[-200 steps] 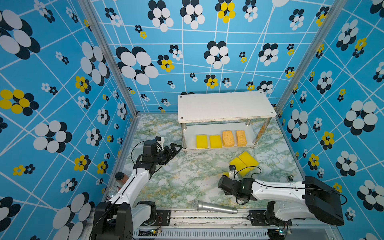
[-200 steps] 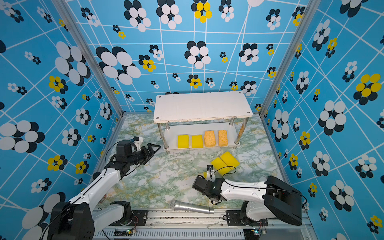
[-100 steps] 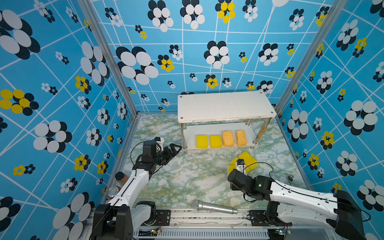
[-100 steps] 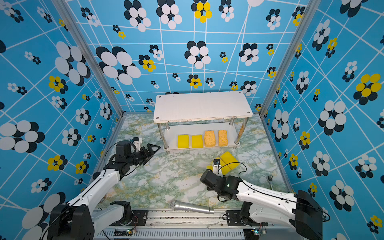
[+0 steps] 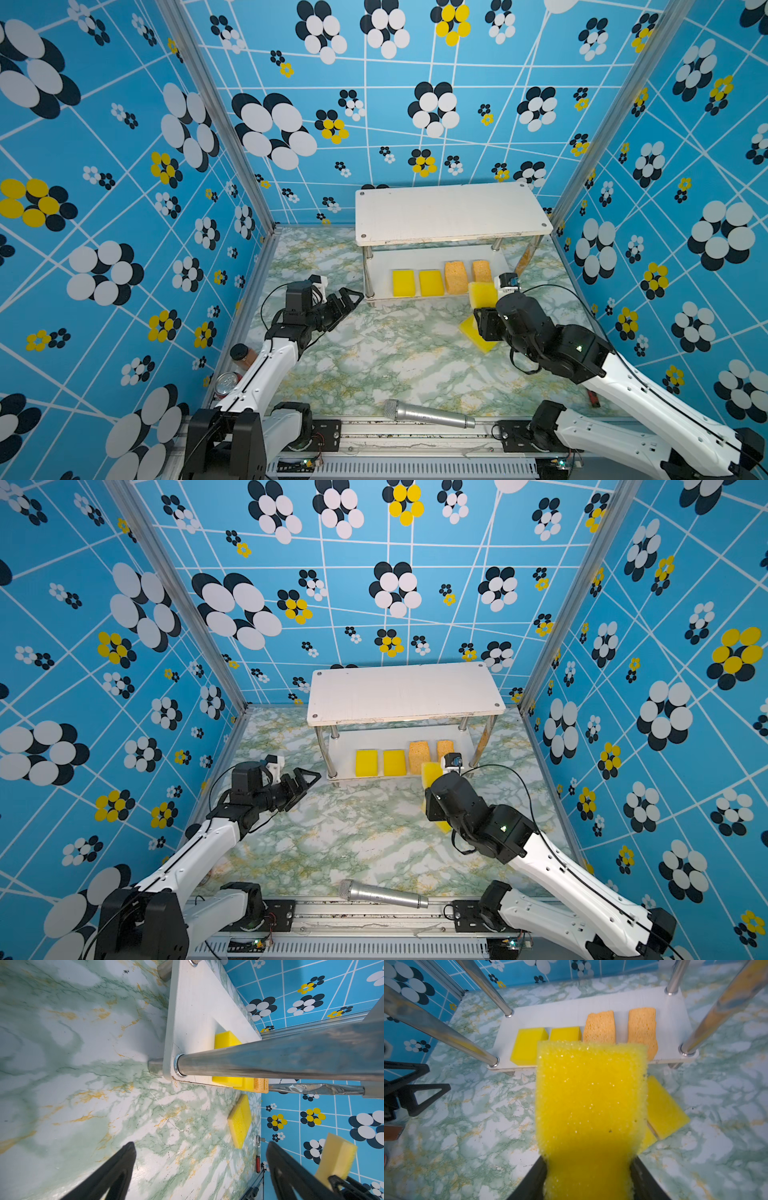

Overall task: Place and organize the cleaning sponges onto the shelf
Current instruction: 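Lift the yellow sponge with the right gripper up above the shelf top, then lower the yellow sponge onto the top shelf and open the right gripper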

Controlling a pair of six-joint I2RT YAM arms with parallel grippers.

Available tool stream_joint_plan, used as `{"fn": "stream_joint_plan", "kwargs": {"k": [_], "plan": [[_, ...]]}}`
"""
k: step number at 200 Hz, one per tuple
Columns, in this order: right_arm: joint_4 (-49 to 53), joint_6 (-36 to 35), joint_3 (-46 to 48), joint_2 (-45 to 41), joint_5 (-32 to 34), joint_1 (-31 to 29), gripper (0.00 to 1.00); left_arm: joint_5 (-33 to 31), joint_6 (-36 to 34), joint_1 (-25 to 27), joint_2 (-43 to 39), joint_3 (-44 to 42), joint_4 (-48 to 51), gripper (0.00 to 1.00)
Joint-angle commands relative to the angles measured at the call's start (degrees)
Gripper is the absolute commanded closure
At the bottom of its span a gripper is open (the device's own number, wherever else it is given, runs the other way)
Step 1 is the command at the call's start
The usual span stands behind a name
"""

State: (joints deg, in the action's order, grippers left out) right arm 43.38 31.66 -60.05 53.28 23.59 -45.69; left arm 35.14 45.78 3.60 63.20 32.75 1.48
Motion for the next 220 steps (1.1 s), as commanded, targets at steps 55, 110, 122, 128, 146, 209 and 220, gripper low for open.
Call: {"fn": "stream_joint_plan", "kwargs": {"k": [55, 110, 122, 128, 146, 209, 220], "plan": [[3.44, -16.48, -25.47, 10.92, -5.80, 11.19, 0.47, 0.50, -1.92, -1.22, -1.88, 0.81, 1.95, 0.01], [2.88, -19.31, -41.28, 21.39, -10.28, 20.14, 0.46, 1.13, -1.28, -1.31, -3.14, 0.32, 1.99, 0.01], [2.55, -19.61, -43.39, 22.95, -10.49, 21.69, 0.46, 1.11, -1.31, -1.36, -3.60, 0.30, 2.21, 0.01], [2.30, -19.74, -44.29, 23.79, -10.58, 22.48, 0.46, 0.99, -1.24, -1.35, -3.82, 0.18, 2.22, 0.01], [1.63, -19.88, -46.30, 25.79, -10.76, 24.47, 0.46, 0.86, -1.13, -1.40, -4.14, 0.11, 2.22, 0.01], [1.01, -21.44, -51.57, 31.79, -10.59, 27.48, 0.46, 0.89, -0.77, -1.47, -4.05, -0.03, 1.78, 0.01], [1.48, -21.64, -52.54, 32.85, -10.52, 27.67, 0.46, 0.86, -0.78, -1.49, -4.05, -0.04, 1.78, 0.01]]}}
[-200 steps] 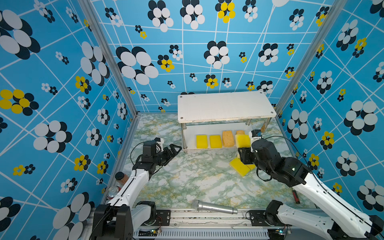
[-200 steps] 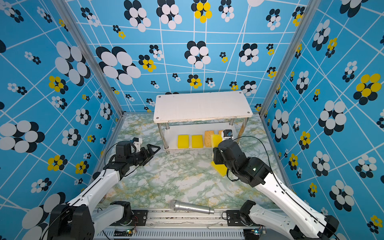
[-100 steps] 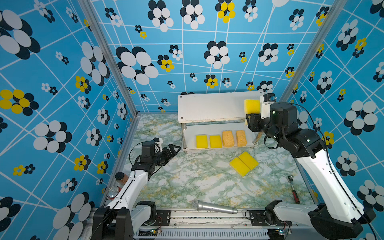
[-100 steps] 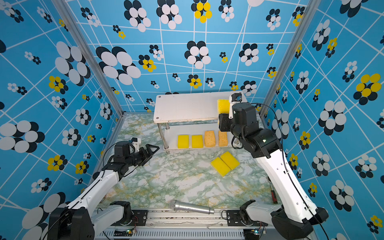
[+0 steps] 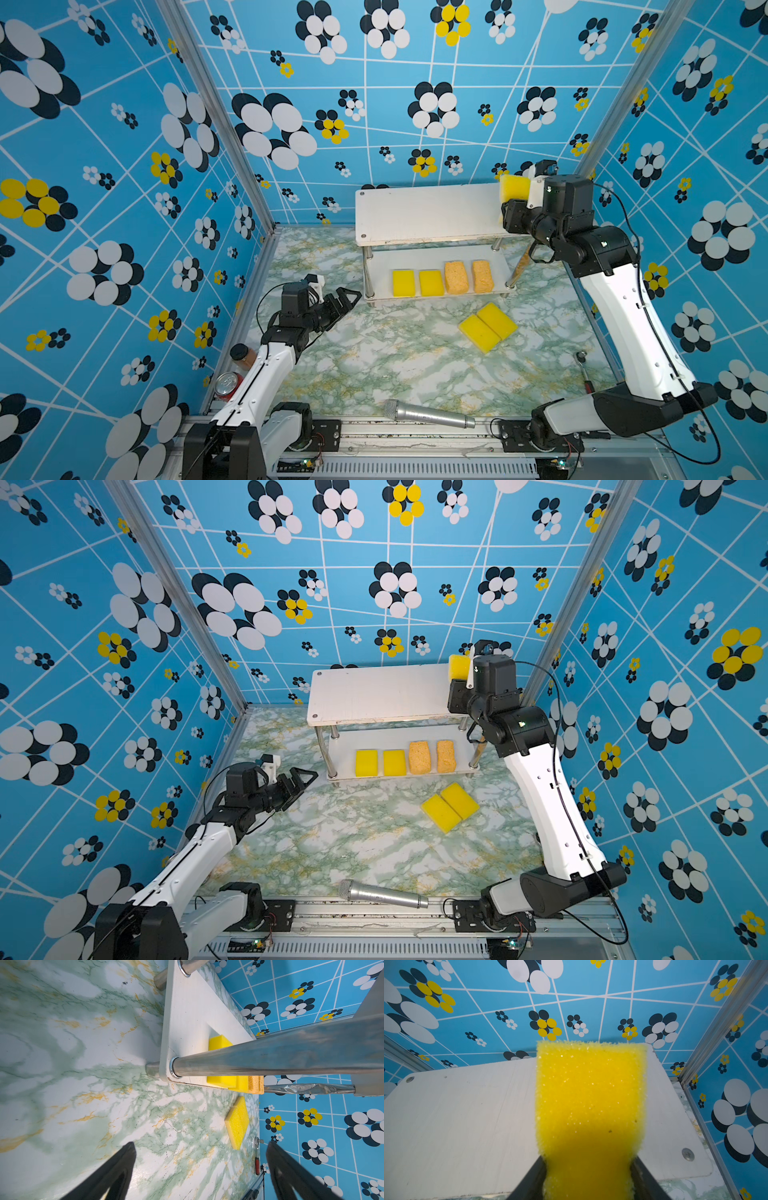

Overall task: Place and organize the cleaning sponges onto the shelf
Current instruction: 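Lower the yellow sponge onto the top shelf and open the right gripper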

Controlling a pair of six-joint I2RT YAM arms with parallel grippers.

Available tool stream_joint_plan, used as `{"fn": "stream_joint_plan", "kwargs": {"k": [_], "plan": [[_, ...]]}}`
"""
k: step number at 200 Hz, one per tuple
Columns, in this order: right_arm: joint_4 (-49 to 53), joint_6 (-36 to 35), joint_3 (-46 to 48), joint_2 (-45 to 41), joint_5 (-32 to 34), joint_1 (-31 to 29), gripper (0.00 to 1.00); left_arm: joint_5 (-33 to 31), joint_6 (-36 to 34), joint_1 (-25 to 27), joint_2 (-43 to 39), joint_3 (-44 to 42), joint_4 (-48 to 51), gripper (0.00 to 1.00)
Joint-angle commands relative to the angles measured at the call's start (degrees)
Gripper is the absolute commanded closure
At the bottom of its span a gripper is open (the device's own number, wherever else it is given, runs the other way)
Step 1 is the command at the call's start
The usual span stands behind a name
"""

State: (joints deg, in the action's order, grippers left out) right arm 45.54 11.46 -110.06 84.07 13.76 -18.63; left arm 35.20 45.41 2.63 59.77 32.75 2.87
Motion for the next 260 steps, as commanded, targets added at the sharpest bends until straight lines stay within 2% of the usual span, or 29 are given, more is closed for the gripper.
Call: {"fn": "stream_joint_plan", "kwargs": {"k": [1, 66, 179, 260], "plan": [[-0.66, -1.44, -2.66, 2.15, -0.72, 0.61, 0.46, 0.81, -0.41, -0.52, -0.62, -0.09, 0.38, 0.01], [2.53, -3.03, -4.15, 5.26, 0.30, 2.21, 0.43, 0.52, -0.08, -0.55, 0.21, -0.19, -0.24, 0.01], [5.70, -4.08, -2.45, 6.56, -1.88, 3.80, 0.40, 0.66, 0.73, -0.53, 1.05, -0.35, -1.03, 0.01], [5.78, -3.91, -1.21, 7.49, -2.33, 4.04, 0.34, 0.48, 0.65, -0.58, 0.65, -0.41, -0.50, 0.01]]}}
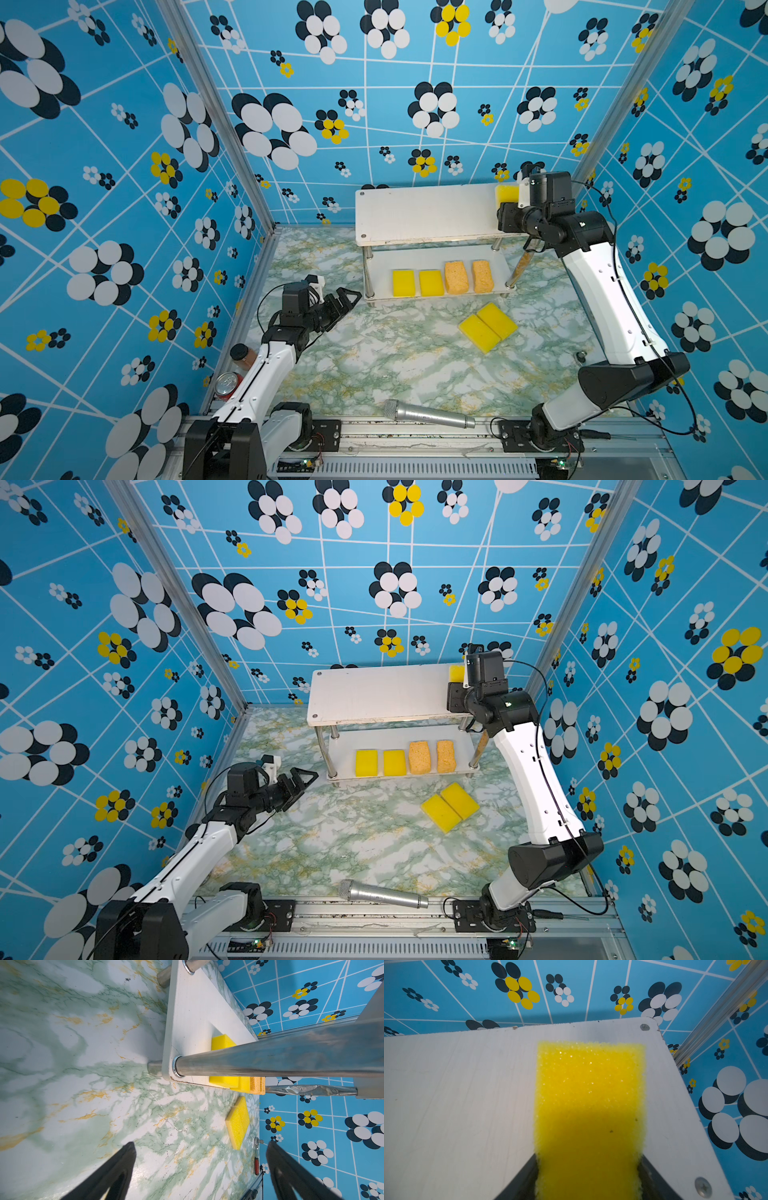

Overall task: Place and organize the cleaning sponges onto the shelf
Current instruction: 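Lower the yellow sponge onto the top shelf and open the right gripper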

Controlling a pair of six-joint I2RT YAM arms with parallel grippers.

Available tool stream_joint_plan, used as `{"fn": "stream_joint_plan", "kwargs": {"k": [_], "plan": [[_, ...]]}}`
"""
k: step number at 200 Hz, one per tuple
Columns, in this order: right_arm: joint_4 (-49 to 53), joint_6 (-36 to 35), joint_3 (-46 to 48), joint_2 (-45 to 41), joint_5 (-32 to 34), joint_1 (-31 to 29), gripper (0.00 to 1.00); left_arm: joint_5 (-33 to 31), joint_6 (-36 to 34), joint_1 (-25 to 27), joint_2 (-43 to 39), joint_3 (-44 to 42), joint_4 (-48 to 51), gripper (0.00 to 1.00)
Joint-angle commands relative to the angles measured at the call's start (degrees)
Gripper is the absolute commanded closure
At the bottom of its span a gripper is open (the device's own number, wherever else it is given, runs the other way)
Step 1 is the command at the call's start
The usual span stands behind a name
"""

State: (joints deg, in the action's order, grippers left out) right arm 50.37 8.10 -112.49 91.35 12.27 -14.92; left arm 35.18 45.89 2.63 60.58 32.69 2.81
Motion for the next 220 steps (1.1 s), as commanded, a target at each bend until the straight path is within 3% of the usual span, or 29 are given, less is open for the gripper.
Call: {"fn": "stream_joint_plan", "kwargs": {"k": [1, 41, 157, 220], "plan": [[0.91, -0.54, 1.26, 0.18, -0.85, 0.33, 0.34, 0.50, 0.17, -0.55, -0.18, -0.34, -0.39, 0.01], [-0.35, -0.36, 3.14, -0.56, -0.50, 0.33, 0.23, 0.39, 0.10, -0.61, -0.11, -0.27, -0.26, 0.01], [-2.73, 0.08, 4.05, -1.85, -0.73, 0.33, 0.06, 0.20, 0.00, -0.61, -0.46, 0.00, 0.44, 0.01], [-1.31, -0.10, 0.95, -4.24, 0.19, 0.34, 0.01, 0.15, -0.19, -0.61, -0.19, 0.00, 0.36, 0.01]]}}
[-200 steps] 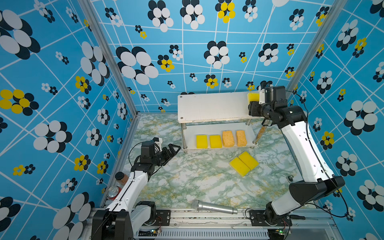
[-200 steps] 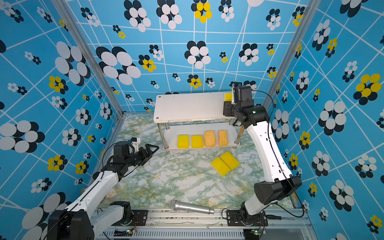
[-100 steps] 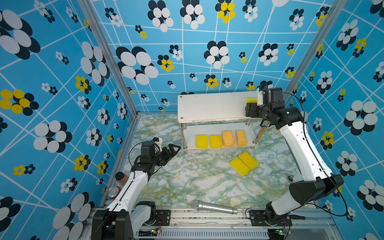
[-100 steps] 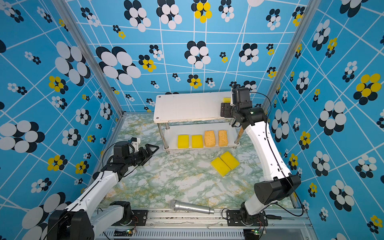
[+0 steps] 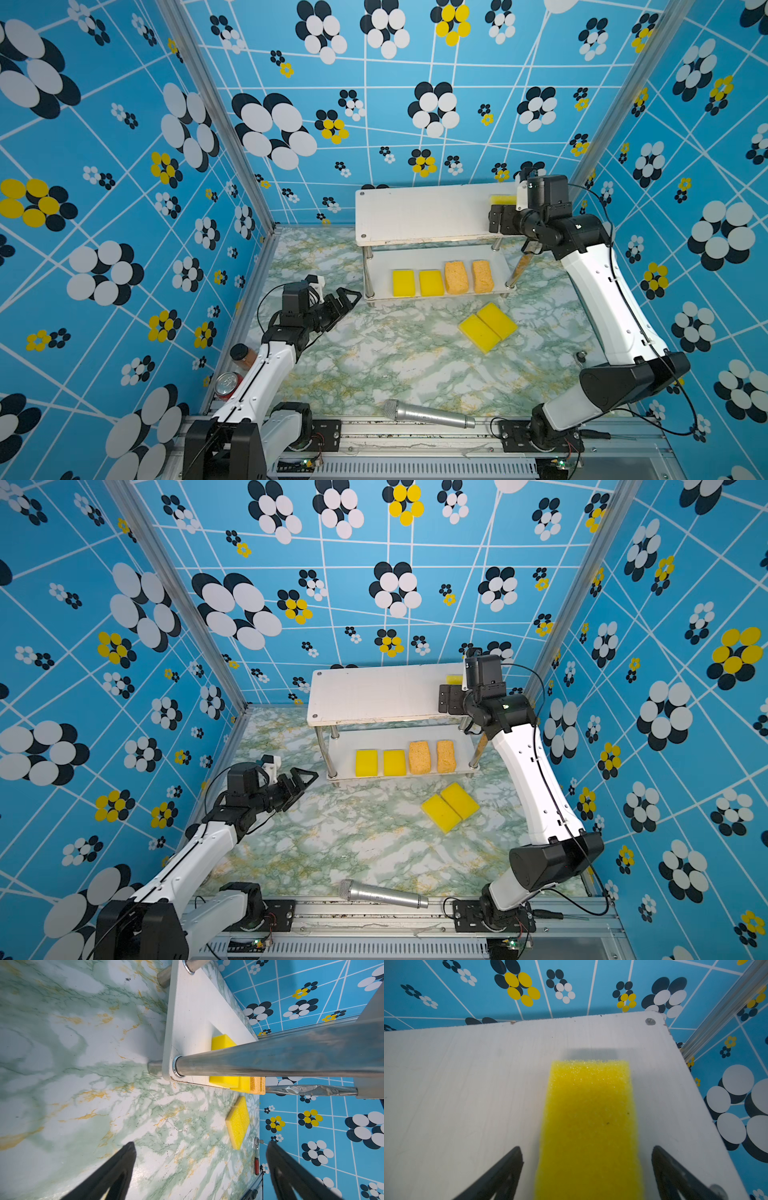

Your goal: Place and organize the cleaning sponges onto the shelf

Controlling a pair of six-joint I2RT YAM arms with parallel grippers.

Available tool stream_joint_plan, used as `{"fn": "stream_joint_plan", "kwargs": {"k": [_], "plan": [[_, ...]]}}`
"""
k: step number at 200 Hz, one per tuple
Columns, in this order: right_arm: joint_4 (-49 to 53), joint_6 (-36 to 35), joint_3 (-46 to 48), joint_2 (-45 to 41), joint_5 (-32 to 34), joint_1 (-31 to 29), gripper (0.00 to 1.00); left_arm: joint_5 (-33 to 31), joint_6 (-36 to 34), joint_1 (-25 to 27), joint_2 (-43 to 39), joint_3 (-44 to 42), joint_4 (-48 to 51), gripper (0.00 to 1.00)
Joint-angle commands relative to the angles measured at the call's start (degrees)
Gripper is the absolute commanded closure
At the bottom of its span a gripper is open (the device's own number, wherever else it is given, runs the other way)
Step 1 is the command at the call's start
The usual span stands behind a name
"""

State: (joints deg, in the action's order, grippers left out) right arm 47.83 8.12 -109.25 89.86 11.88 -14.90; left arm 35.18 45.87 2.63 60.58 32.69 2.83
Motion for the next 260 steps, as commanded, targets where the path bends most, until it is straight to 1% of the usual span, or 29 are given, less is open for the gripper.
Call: {"fn": "stream_joint_plan", "kwargs": {"k": [1, 32, 61, 107, 146, 169, 228, 246, 260], "plan": [[1.30, -0.17, -2.37, -2.81, 0.59, 0.36, 0.01, 0.15, -0.21, -0.57, -0.20, 0.01, 0.33, 0.01], [5.21, -0.14, -5.58, -3.48, 0.95, 0.34, 0.01, 0.19, -0.16, -0.59, -0.20, 0.05, 0.33, 0.01], [7.41, 1.15, -3.63, -8.01, 0.66, 0.28, 0.01, 0.14, -0.47, -0.61, -0.64, 0.57, 1.01, 0.01], [15.82, 2.20, -0.90, -15.21, -6.01, 0.35, 0.01, 0.11, -2.04, -0.61, -0.20, 2.78, 3.20, 0.01], [18.44, 2.67, 7.81, -24.16, -11.99, 0.31, 0.01, 0.48, -2.62, -0.72, 0.06, 4.17, 3.94, 0.01], [21.28, 2.87, 12.69, -27.95, -14.61, 0.37, 0.01, 1.01, -2.62, -0.85, 0.33, 4.31, 3.94, 0.01], [25.93, 3.99, 26.28, -36.85, -15.39, 0.31, 0.01, 1.21, -2.28, -0.96, 0.90, 4.22, 3.42, 0.01], [26.18, 6.04, 29.59, -39.31, -14.71, 0.31, 0.01, 1.55, -2.19, -0.96, 1.32, 4.48, 3.32, 0.01], [25.39, 7.54, 32.86, -40.92, -16.06, 0.33, 0.01, 1.96, -2.24, -0.96, 1.65, 4.69, 3.41, 0.01]]}}
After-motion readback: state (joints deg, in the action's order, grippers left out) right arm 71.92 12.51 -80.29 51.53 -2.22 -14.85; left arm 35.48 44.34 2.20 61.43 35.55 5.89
